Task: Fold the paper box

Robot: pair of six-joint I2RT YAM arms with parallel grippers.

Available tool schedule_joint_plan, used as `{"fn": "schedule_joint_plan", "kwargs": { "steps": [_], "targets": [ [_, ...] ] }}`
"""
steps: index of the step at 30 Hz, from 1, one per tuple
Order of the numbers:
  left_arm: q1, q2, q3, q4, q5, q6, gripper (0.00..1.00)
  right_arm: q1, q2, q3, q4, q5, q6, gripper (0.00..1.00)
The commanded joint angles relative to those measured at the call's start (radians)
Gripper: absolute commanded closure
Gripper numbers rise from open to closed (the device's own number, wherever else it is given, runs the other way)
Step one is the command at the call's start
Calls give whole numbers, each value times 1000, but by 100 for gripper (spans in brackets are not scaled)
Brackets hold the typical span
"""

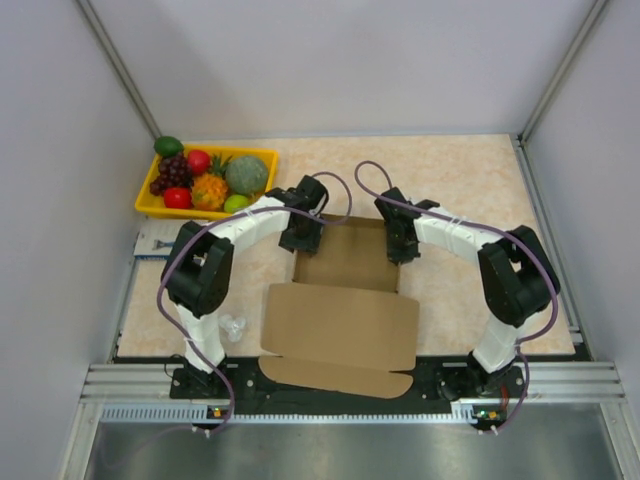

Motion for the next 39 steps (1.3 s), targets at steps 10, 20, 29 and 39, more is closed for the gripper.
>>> {"fn": "schedule_joint_plan", "kwargs": {
  "steps": [10, 20, 29, 39],
  "targets": [
    [27, -76, 58, 48, 13, 12, 50, -7, -47, 19, 54, -55, -33, 90],
    [23, -25, 47, 45, -124, 32, 71, -18, -52, 7, 71, -95, -32, 82],
    [15, -11, 35, 55, -128, 34, 75, -44, -81, 18, 59, -105, -62, 57],
    [11, 13, 47, 46, -130, 35, 80, -39, -67, 19, 48, -58, -67, 80]
  ]
}}
